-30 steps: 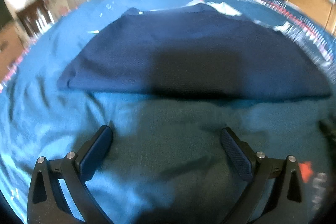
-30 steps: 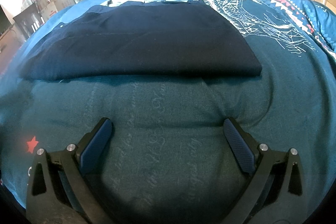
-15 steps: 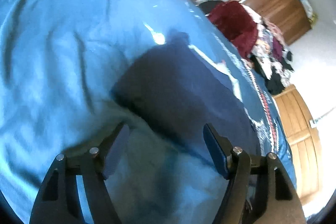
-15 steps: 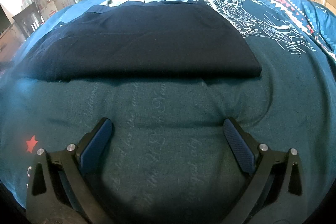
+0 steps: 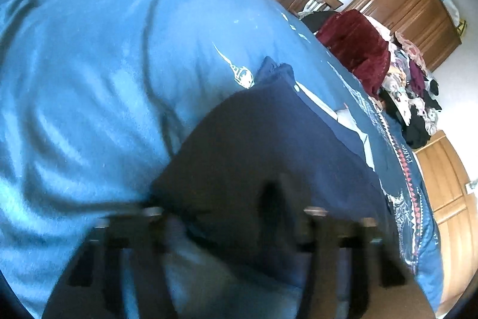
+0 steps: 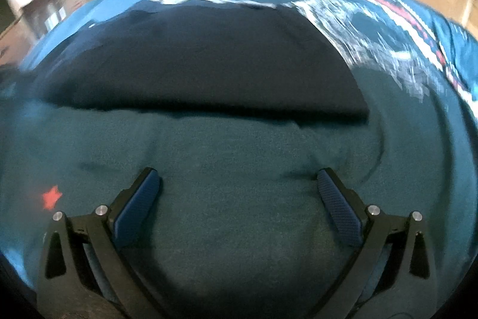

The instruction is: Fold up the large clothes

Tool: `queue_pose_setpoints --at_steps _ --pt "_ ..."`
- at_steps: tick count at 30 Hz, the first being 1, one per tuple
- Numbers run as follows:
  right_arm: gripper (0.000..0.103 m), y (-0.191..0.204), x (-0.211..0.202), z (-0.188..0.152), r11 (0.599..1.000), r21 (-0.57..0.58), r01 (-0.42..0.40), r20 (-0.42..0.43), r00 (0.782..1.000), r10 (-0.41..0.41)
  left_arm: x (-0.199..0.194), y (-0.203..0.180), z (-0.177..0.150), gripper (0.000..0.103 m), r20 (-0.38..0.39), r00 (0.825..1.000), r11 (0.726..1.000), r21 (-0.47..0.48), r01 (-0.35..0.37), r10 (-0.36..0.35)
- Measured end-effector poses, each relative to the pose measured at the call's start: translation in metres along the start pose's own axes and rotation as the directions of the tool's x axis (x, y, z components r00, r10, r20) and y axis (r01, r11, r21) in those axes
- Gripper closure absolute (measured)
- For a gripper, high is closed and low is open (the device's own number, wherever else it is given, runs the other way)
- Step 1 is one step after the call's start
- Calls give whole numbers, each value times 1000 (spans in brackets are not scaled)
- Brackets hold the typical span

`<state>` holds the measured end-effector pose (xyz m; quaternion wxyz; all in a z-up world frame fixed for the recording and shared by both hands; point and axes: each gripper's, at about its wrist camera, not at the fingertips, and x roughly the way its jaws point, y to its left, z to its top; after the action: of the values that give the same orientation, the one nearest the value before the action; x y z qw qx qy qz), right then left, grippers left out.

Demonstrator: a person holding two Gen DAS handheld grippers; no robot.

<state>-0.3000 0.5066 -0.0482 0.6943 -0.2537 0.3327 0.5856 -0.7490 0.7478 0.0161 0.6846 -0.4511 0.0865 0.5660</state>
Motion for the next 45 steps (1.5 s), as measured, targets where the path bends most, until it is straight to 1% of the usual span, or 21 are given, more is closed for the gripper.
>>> queue_pose_setpoints --at_steps 3,4,6,7,8,9,10,14,17,20,21,23,26,27,29,31,33,36,39,41,45 --pt "0 20 -22 13 998 -48 -48 11 999 49 1 7 0 66 16 999 1000 -9 30 -30" --pt "0 26 -27 21 996 -56 -69 14 997 69 4 7 -1 62 18 999 999 1 38 -38" --pt "0 44 -34 47 992 -65 -111 26 993 113 7 -1 -2 44 24 998 998 48 49 -50" --pt "0 55 -36 62 989 -76 -128 36 991 131 8 -7 -2 44 28 999 997 73 41 -43" --pt "0 67 -36 80 985 -94 -147 47 987 152 9 -12 -2 48 33 998 995 96 40 -44" --pt "0 81 -35 99 978 -116 -172 56 982 179 9 -16 -2 76 38 998 993 108 44 -48" --pt "0 95 -31 117 972 -133 -195 60 977 204 9 -20 -2 90 37 998 991 126 41 -46" --pt "0 165 0 193 933 -211 -291 10 954 300 -2 -41 -10 91 110 993 971 238 2 -29" --pt "0 225 40 239 894 -250 -373 -90 928 362 -8 -59 -22 91 161 987 938 343 -57 2" --pt "0 282 92 268 876 -273 -398 -218 912 347 -8 -75 -32 91 196 980 896 431 -104 19" --pt "0 294 103 269 880 -285 -379 -237 918 318 -8 -80 -34 91 206 978 884 452 -119 26" --pt "0 319 128 269 876 -307 -372 -312 909 276 -7 -88 -40 91 227 973 858 492 -148 38" --pt "1 346 156 262 875 -389 -290 -344 926 154 -6 -98 -47 91 249 968 823 541 -173 40" --pt "6 349 160 262 873 -403 -276 -346 929 134 -5 -101 -49 91 254 966 814 553 -179 40" --pt "34 347 169 256 873 -400 -279 -364 923 128 -5 -104 -51 91 257 966 803 569 -181 36" --pt "78 332 174 252 879 -328 -345 -395 896 204 -4 -105 -50 91 249 968 803 570 -174 33" --pt "95 308 168 247 877 -209 -434 -380 862 336 -5 -103 -48 91 238 971 807 570 -153 16" --pt "99 263 139 238 866 -115 -487 -271 854 444 -16 -110 -49 91 231 972 796 595 -108 -40" --pt "99 202 109 229 852 -32 -522 -162 844 511 -34 -135 -59 91 213 970 759 649 -49 -119" --pt "99 155 89 224 852 4 -523 -93 848 521 -43 -162 -75 91 179 967 718 696 6 -181" --pt "100 80 77 219 872 59 -485 -48 872 488 -44 -219 -110 91 48 959 629 764 144 -278"
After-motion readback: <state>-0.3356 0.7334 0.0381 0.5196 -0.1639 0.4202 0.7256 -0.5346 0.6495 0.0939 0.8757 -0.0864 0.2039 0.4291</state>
